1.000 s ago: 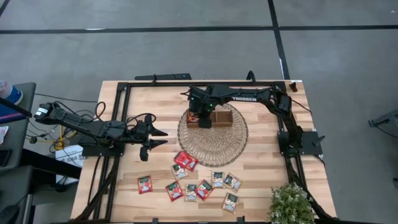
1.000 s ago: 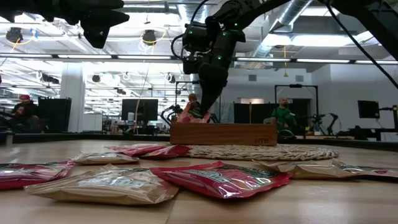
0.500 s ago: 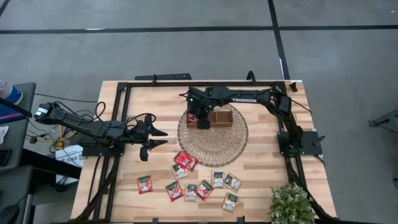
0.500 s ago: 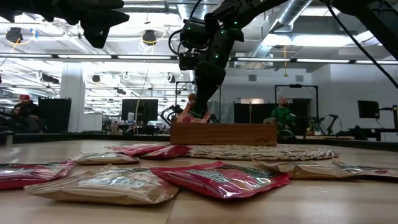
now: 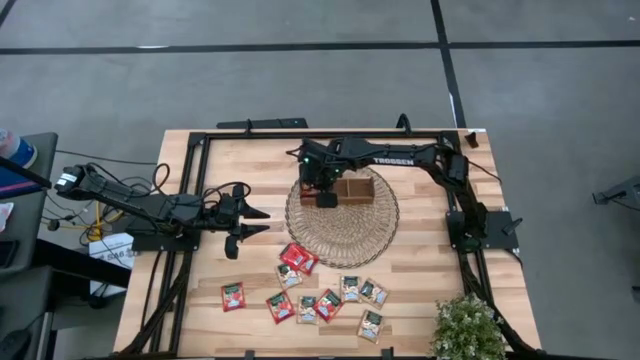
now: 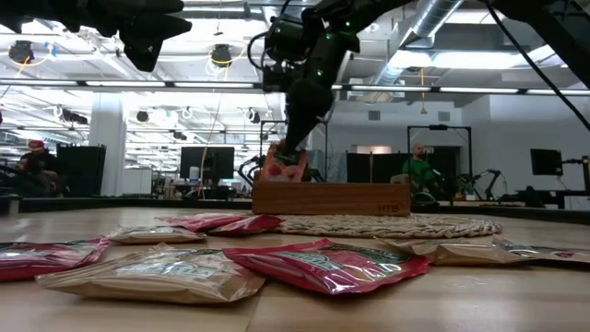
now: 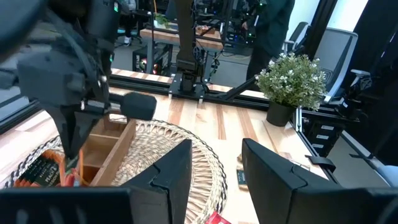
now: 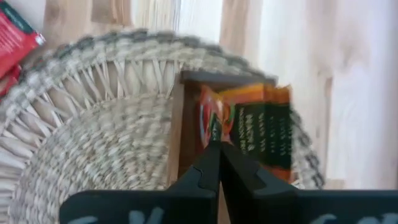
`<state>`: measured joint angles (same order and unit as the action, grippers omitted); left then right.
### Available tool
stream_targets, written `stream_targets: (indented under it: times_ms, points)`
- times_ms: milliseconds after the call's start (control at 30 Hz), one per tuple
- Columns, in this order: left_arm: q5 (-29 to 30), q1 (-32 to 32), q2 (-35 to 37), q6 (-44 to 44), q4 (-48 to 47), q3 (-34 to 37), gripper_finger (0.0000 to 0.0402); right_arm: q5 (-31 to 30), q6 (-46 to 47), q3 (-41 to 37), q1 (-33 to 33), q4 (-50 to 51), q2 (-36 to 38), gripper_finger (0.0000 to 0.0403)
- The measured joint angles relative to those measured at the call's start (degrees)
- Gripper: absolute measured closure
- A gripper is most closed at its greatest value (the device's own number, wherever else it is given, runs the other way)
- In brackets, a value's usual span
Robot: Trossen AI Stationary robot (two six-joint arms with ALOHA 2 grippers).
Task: Pick & Place Tea
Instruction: Put the orange tea bag into the left section of the wooden organizer, then put the red tea bag into the middle section of the wooden organizer
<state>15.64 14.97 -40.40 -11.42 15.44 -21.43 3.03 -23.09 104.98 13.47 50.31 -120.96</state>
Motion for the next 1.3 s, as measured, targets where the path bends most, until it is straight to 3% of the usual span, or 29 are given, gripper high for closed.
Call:
stream_targets:
  times_ms: [967,1100,1300]
  points:
    - [0.0,0.0,0.0,0.01,0.0,0.0,0.0269,3.02,0.34,2.74,0.06,0.32,-1.88,0.0401]
    - [0.0,0.0,0.01,0.0,0.0,0.0,0.0269,3.11,0.58,2.64,-0.11,0.72,-1.93,0.0382]
    - [0.0,-0.01,0.02,0.0,0.0,0.0,0.0269,3.04,0.57,2.64,-0.74,0.87,-1.93,0.0318]
